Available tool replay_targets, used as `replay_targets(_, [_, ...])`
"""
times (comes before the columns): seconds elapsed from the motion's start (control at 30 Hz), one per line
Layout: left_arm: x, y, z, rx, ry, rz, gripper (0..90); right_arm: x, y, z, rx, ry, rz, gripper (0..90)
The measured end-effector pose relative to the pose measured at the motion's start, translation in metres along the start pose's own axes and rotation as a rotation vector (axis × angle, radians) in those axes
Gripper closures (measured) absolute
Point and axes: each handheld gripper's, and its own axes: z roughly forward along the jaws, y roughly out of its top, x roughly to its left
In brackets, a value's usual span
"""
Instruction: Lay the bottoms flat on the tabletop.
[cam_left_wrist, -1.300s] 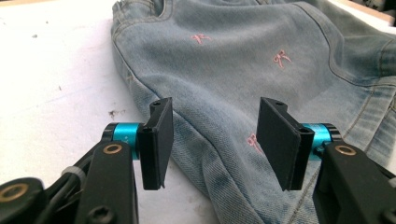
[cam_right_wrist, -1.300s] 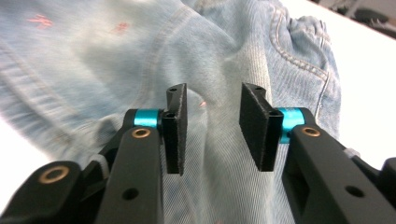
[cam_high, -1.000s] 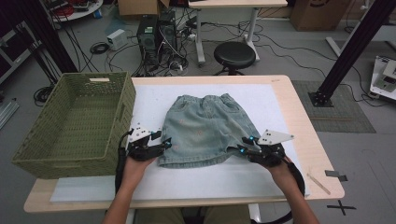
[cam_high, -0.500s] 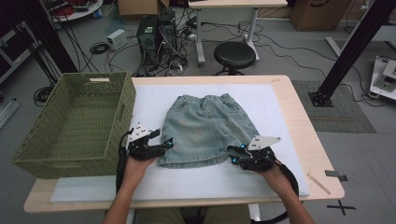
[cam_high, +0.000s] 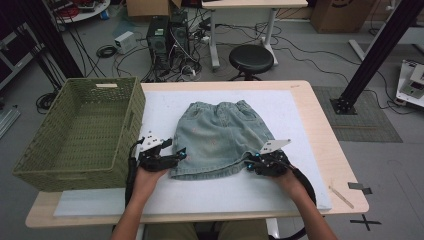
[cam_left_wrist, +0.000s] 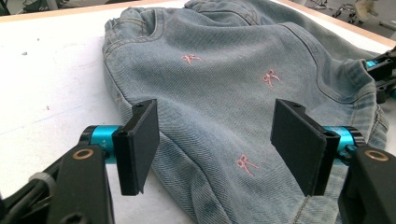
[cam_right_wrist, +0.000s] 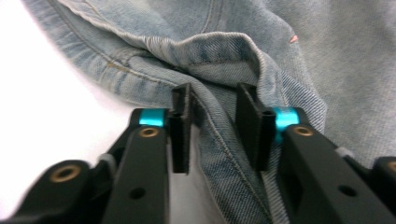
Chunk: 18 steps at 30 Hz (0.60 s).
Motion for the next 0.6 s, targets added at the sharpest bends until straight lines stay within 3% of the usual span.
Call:
replay_targets(0.1, [-0.002, 0.0, 0.0, 0.002, -0.004, 0.004, 32.7, 0.002, 0.0, -0.001, 0.007, 0.025, -0.006, 84.7])
replay_targets(0.3, [-0.001, 0.001, -0.002, -0.004, 0.001, 0.002, 32.8, 0.002, -0.003, -0.008, 0.037, 0.089, -0.016, 86.8])
replay_targets(0.47, [0.0, 0.001, -0.005, -0.012, 0.004, 0.002, 32.8, 0.003, -0.004, -0.012, 0.031, 0.089, -0.022, 78.8])
replay_targets(0.57, [0.002, 0.001, -0.006, -0.017, 0.005, -0.003, 32.7, 0.004, -0.004, -0.023, -0.052, 0.069, -0.028, 68.2])
replay_targets(0.6, [0.002, 0.001, -0.006, -0.017, 0.006, -0.006, 32.8, 0.003, -0.004, -0.026, -0.078, 0.056, -0.019, 68.7])
